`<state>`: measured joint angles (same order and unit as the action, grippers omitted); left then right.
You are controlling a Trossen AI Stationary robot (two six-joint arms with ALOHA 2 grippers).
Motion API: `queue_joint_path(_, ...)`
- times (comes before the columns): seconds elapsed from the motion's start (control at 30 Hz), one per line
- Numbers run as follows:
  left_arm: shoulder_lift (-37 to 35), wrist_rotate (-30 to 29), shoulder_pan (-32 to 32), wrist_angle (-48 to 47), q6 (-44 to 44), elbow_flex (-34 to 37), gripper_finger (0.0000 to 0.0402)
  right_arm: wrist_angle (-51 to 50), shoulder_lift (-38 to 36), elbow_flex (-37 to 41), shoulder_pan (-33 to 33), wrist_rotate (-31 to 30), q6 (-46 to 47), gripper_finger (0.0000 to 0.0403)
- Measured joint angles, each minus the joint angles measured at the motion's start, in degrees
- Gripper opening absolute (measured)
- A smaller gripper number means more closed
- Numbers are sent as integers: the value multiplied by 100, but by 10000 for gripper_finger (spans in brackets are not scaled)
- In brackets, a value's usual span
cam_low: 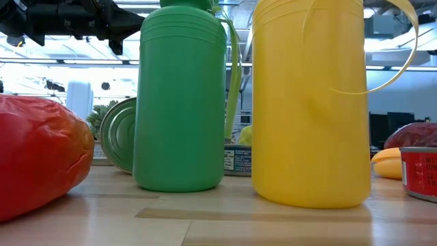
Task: Pick & Place Food Item
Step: Put the blue tuna can into the left transparent bin
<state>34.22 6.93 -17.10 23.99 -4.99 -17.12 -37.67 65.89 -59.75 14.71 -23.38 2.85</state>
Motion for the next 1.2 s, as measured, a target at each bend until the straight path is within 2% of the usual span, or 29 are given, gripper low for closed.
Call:
queue_joint_path(0.63, 0, 0, -2, 0, 0, 0, 1, -431, 8, 0, -1717, -79, 759, 107)
queue_joint_path(0.97, 0, -1, -1, 0, 0, 0, 1, -443, 6, 393, -2214, -259, 833, 107)
queue_joint_path(1.2, 1, 0, 0, 0, 0, 0, 1, 356, 11, 1004, -2250, -286, 756, 107)
